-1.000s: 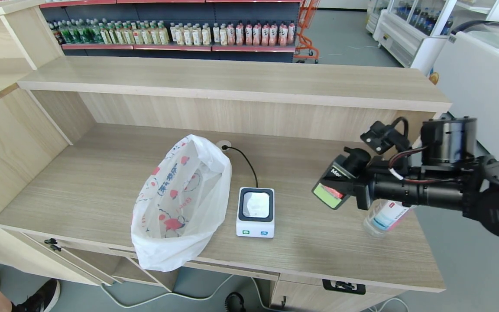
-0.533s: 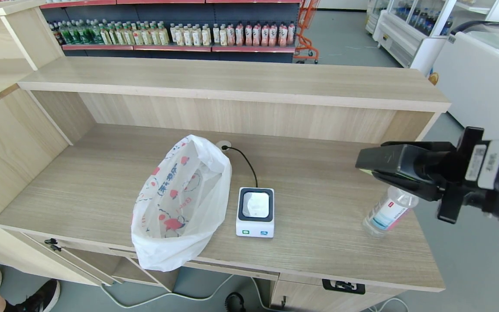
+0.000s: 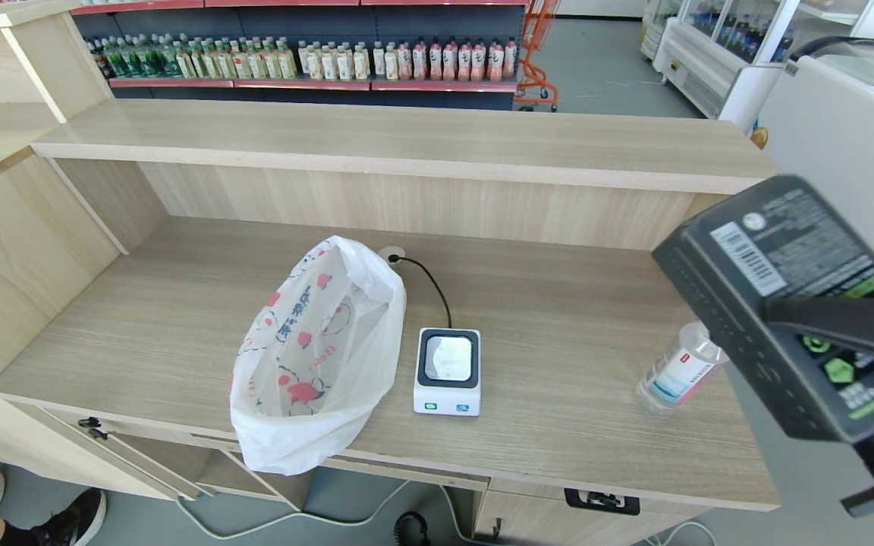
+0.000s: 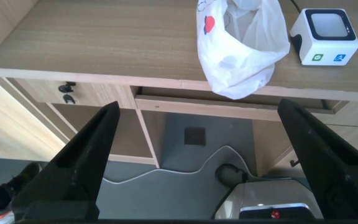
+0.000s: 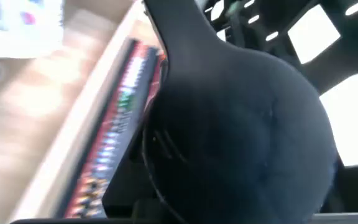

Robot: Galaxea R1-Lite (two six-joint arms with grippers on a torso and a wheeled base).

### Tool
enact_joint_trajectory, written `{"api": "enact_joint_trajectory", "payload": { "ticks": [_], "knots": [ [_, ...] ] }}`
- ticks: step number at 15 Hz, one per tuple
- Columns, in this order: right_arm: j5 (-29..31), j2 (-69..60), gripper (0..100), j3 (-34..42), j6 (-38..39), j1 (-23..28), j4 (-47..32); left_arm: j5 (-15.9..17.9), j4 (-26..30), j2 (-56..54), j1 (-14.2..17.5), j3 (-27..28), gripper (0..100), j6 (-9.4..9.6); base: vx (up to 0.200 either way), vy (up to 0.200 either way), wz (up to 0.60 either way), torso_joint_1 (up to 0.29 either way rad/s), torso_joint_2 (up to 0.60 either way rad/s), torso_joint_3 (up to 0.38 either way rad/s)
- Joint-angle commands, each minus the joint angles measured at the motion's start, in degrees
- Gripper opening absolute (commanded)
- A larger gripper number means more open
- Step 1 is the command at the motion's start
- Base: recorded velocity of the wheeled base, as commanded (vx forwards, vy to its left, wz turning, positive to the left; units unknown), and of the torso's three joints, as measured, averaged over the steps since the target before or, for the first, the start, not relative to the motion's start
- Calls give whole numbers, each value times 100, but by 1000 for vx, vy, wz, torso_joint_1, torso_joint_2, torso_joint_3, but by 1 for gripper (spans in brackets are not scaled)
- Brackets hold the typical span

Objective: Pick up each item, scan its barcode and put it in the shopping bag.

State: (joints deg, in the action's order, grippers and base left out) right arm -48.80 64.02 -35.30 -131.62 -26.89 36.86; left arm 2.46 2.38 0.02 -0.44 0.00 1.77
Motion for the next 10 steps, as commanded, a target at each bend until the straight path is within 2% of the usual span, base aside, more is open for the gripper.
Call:
{"api": "enact_joint_trajectory", "payload": {
  "ticks": [1, 10],
  "knots": [
    [-112, -813, 0, 182, -399, -185, 365, 0, 0, -2, 0, 0, 100, -1, 0, 0, 0, 0, 0, 0],
    [-464, -1463, 0, 604, -566, -352, 418, 0, 0, -2, 0, 0, 100, -1, 0, 0, 0, 0, 0, 0]
  ]
}}
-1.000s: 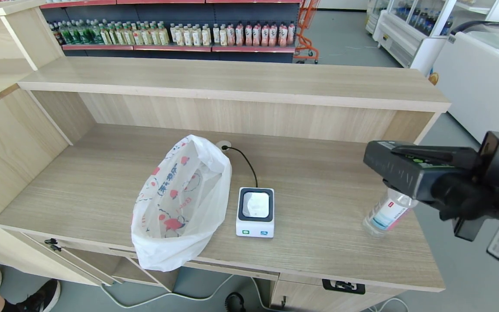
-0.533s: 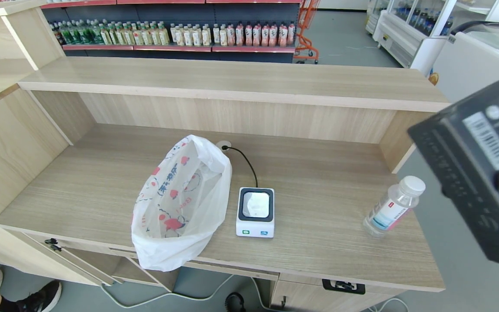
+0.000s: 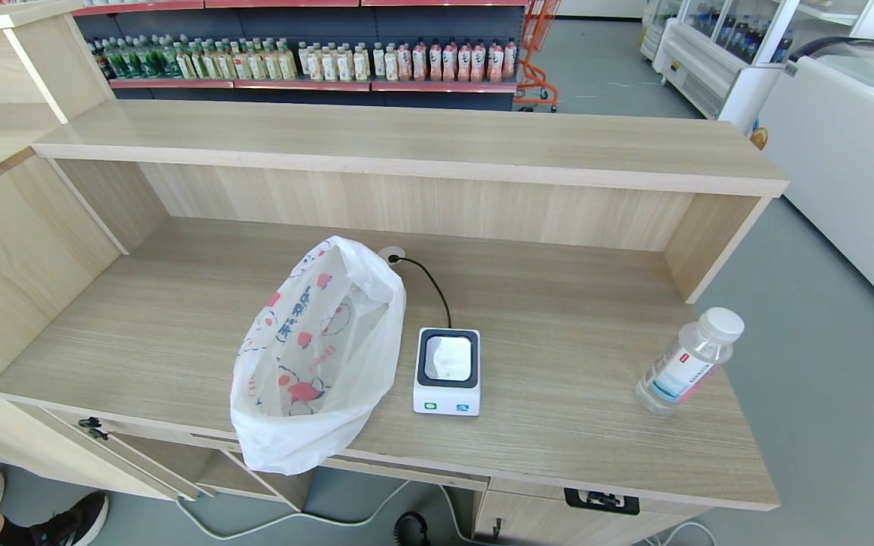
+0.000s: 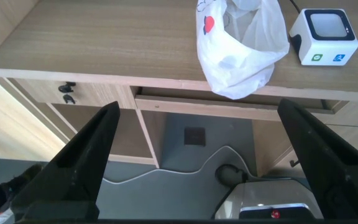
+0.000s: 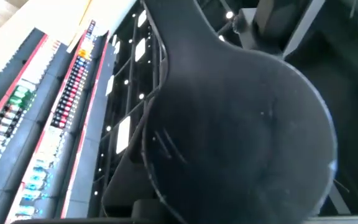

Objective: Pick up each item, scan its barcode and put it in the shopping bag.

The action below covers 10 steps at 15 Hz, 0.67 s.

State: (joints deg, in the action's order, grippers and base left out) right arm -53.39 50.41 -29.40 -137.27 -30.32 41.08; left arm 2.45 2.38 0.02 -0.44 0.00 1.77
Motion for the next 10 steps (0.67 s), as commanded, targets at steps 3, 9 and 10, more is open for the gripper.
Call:
{"api": "enact_joint_trajectory", "payload": {
  "ticks": [3, 9, 10],
  "knots": [
    [-206, -207, 0, 110, -19, -44, -39, 1, 0, -2, 0, 0, 100, -1, 0, 0, 0, 0, 0, 0],
    [-268, -268, 0, 207, -99, -229, -56, 1, -9, -2, 0, 0, 100, -1, 0, 0, 0, 0, 0, 0],
    [-268, -277, 0, 207, -99, -247, -56, 1, 0, -2, 0, 0, 100, -1, 0, 0, 0, 0, 0, 0]
  ]
}}
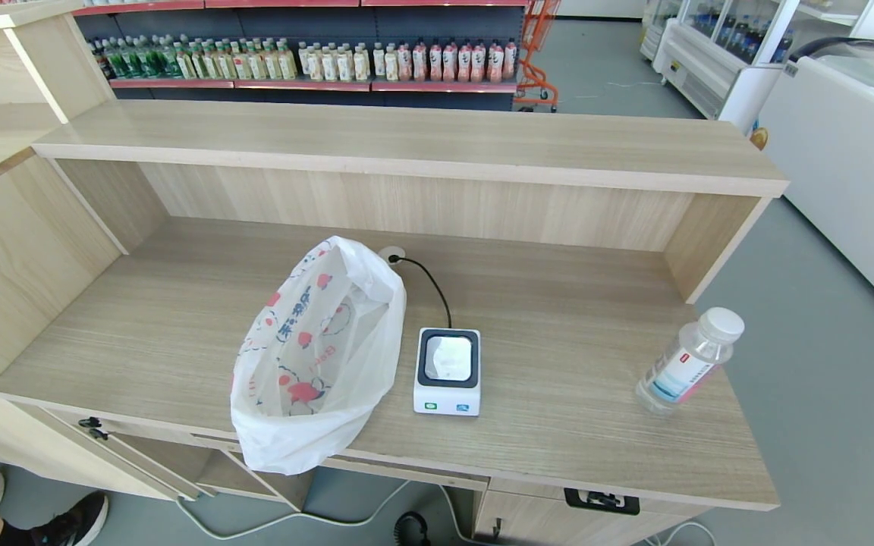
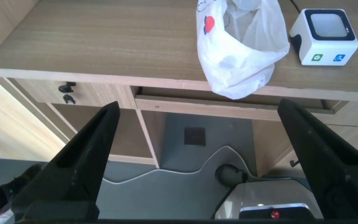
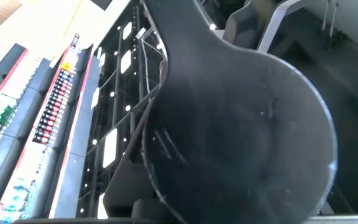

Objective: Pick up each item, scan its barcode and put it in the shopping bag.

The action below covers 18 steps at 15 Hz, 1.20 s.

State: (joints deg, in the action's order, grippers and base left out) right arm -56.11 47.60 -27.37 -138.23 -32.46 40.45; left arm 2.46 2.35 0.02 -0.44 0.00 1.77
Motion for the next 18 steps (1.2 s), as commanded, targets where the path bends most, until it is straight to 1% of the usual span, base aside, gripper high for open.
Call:
{"api": "enact_joint_trajectory", "payload": {
  "ticks": [1, 3, 10, 12, 13, 14, 15, 16, 17, 18],
  "knots": [
    [-40, -14, 0, 3, 7, -32, -37, 0, 2, -2, 0, 0, 100, -1, 0, 0, 0, 0, 0, 0],
    [-84, -23, 0, -5, -2, -32, -178, 0, 2, -2, 0, 0, 100, -1, 0, 0, 0, 0, 0, 0],
    [-189, -41, 0, 39, -81, -67, -195, 0, 2, -2, 0, 0, 100, -1, 0, 0, 0, 0, 0, 0],
    [-216, -58, 0, 39, -73, 21, -230, 0, 2, -2, 0, 0, 100, -1, 0, 0, 0, 0, 0, 0],
    [-216, -23, 0, -23, 112, 267, -635, 0, 2, -2, 0, 0, 100, -1, 0, 0, 0, 0, 0, 0],
    [-102, 91, 0, -216, 578, 574, -1030, 0, 2, -2, 0, 0, 100, -1, 0, 0, 0, 0, 0, 0],
    [338, 346, 0, -418, 1149, 1023, -1347, 0, 2, -2, 0, 0, 100, -1, 0, 0, 0, 0, 0, 0],
    [1059, 592, 0, -691, 1958, 1471, -1681, 0, 2, -2, 0, 0, 100, -1, 0, 0, 0, 0, 0, 0],
    [1735, 636, 0, -823, 3223, 1910, -2032, 0, 2, -2, 0, 0, 100, -1, 0, 0, 0, 0, 0, 0],
    [2307, 478, 0, -823, 4427, 2271, -2190, 0, 2, -2, 9, 0, 100, -1, 0, 0, 0, 0, 0, 0]
  ]
}}
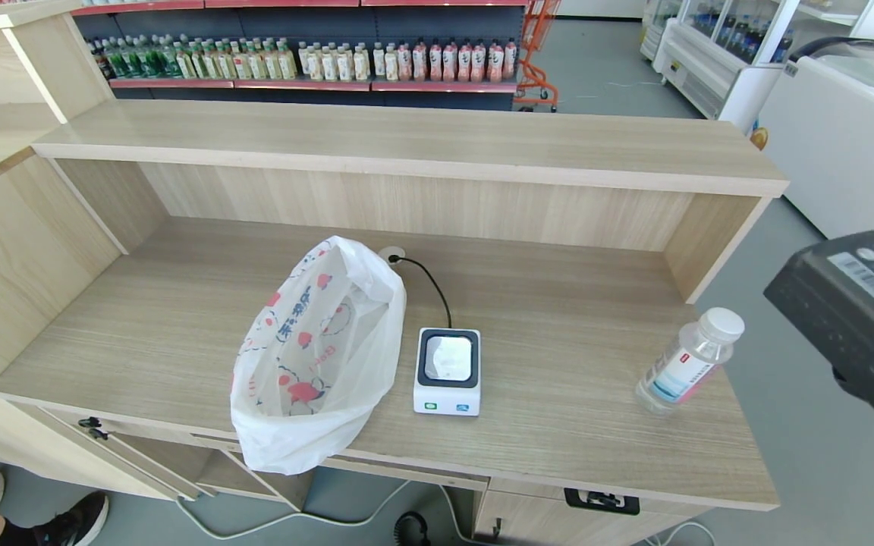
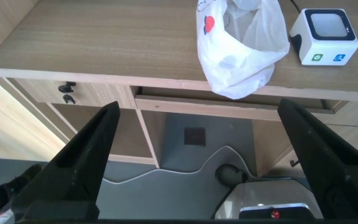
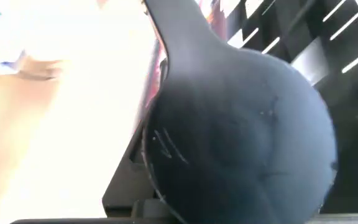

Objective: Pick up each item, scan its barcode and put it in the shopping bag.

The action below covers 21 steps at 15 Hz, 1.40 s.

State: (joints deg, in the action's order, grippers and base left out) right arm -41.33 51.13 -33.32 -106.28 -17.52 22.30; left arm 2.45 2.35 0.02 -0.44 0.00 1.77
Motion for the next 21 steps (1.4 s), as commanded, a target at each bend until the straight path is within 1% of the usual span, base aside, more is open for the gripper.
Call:
{"api": "enact_joint_trajectory", "payload": {
  "ticks": [1, 2, 3, 4, 5, 7, 8, 9, 10, 12, 14, 15, 17, 18, 21],
  "knots": [
    [1259, -288, 0, -96, 2313, 1242, -577, 1, 2, -2, 0, 0, 100, -1, 0, 0, 0, 0, 0, 0],
    [1285, -349, 0, -17, 3139, 1347, -964, 1, 2, -2, 0, 0, 100, -1, 0, 0, 0, 0, 0, 0],
    [1136, -226, 0, -105, 3860, 1330, -1096, 1, 2, -2, 0, 0, 100, -1, 0, 0, 0, 0, 0, 0],
    [837, -6, 0, -122, 4458, 1365, -1096, 1, 2, -2, 0, 0, 100, -1, 0, 0, 0, 0, 0, 0],
    [679, 108, 0, -193, 5521, 1427, -1105, 1, 2, -2, 0, 0, 100, -1, 0, 0, 0, 0, 0, 0],
    [837, 372, 0, -316, 7956, 1365, -1140, 1, 2, -2, 9, 0, 100, -1, 0, 0, 0, 0, 0, 0],
    [925, 530, 0, -298, 8949, 1101, -1149, 1, 2, -2, 0, 0, 100, -1, 0, 0, 0, 0, 0, 0],
    [925, 714, 0, -316, 10127, 899, -1061, 1, 2, -2, 0, 0, 100, -1, 0, 0, 0, 0, 0, 0],
    [916, 961, 0, -395, 11217, 838, -727, 1, 2, -2, 0, 0, 100, -1, 0, 0, 0, 0, 0, 0],
    [916, 1409, 0, -412, 12456, 592, 143, 1, 2, -2, 0, 0, 100, -1, 0, 0, 0, 0, 0, 0],
    [898, 1883, 0, -448, 13906, 407, 680, 1, 2, -2, 0, 0, 100, -1, 0, 0, 0, 0, 0, 0],
    [907, 2033, 0, -439, 14179, 310, 767, 1, 2, -2, 0, 0, 100, -1, 0, 0, 0, 0, 0, 0],
    [925, 2270, 0, -395, 14372, 196, 785, 1, 2, -2, 0, 0, 100, -1, 0, 0, 0, 0, 0, 0],
    [942, 2402, 0, -386, 14354, 152, 811, 1, 2, -2, 0, 0, 100, -1, 0, 0, 0, 0, 0, 0],
    [969, 2868, 0, -404, 14346, 170, 1216, 1, 2, -2, 0, 0, 100, -1, 0, 0, 0, 0, 0, 0]
  ]
}}
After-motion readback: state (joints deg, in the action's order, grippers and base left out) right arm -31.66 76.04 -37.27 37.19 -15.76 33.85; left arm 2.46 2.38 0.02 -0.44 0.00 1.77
